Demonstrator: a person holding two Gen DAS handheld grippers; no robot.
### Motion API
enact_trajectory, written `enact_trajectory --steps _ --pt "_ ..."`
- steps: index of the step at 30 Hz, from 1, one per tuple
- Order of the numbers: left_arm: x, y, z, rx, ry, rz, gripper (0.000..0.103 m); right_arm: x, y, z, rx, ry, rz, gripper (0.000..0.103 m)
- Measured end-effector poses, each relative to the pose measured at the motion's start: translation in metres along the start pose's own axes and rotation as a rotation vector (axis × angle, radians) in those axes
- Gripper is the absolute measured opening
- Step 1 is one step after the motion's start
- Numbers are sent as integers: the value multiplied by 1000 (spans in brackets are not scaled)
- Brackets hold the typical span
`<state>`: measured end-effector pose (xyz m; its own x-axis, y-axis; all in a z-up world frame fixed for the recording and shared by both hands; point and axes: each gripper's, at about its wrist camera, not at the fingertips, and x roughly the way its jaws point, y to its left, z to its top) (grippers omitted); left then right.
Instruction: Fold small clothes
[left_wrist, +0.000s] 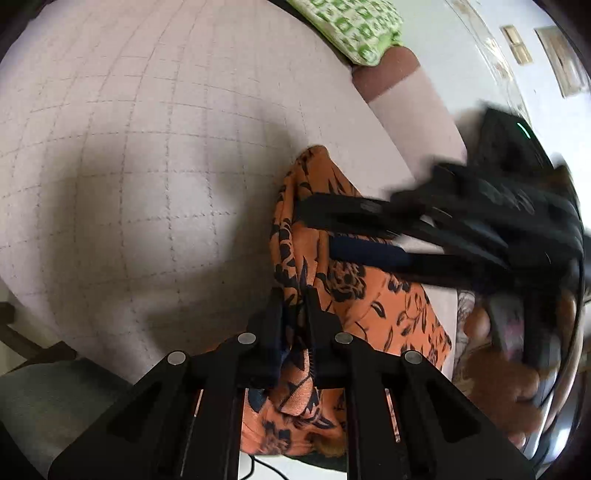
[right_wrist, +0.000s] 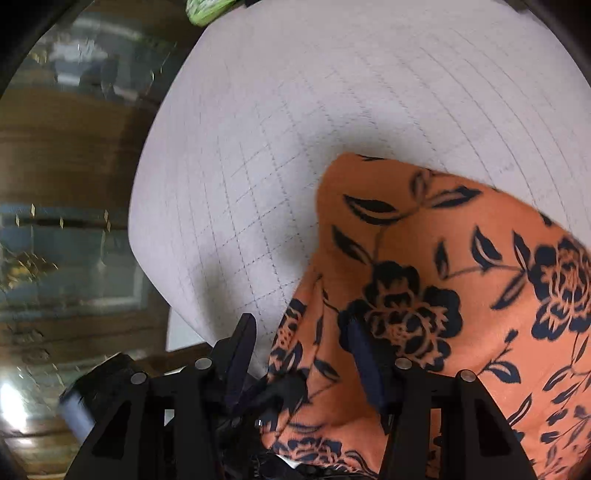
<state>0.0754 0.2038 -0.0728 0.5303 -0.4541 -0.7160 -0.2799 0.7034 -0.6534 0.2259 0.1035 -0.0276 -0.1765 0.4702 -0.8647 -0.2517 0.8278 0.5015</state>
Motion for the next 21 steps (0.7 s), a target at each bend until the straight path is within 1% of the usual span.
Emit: enact_trajectory --steps 2,4,5,6,7,8,9,10,12,14,15,18,19,21 --pt "-4 -9 -3 38 -14 -15 8 13 1 7 -26 62 -27 51" --pt "-14 -15 -4 94 -30 -20 7 25 -2 13 -30 118 -78 51" --pt "-14 -20 -5 120 -36 -12 7 27 -2 14 -34 124 -93 51" --pt "-14 -26 -7 152 -42 8 7 29 -1 16 -45 128 -113 48" --pt "-18 -26 -13 167 -43 17 7 31 0 16 -60 132 -144 34" --pt "-21 -26 -17 175 -41 6 7 30 -2 15 -64 129 -168 26" --pt "-23 -29 -18 183 -43 -8 7 27 -3 12 -67 117 -172 20" --pt "-26 -34 -23 203 -54 -24 7 20 -4 9 -74 96 -157 15" --pt "-32 -47 -33 259 -83 -52 7 -3 -11 -1 -66 37 -120 13" --pt "-42 -69 -49 362 -134 -53 7 -30 -19 -15 -46 -37 -49 13" --pt "-45 -78 -58 403 -140 -55 7 -39 -22 -21 -42 -66 -22 13" --pt "-54 -106 -87 494 -142 -67 7 -80 -49 -54 -16 -172 97 13" --pt "-55 -122 -99 525 -133 -63 7 -93 -59 -67 -11 -212 134 13" --pt "-63 -140 -119 561 -111 -86 7 -120 -83 -98 11 -288 206 13"
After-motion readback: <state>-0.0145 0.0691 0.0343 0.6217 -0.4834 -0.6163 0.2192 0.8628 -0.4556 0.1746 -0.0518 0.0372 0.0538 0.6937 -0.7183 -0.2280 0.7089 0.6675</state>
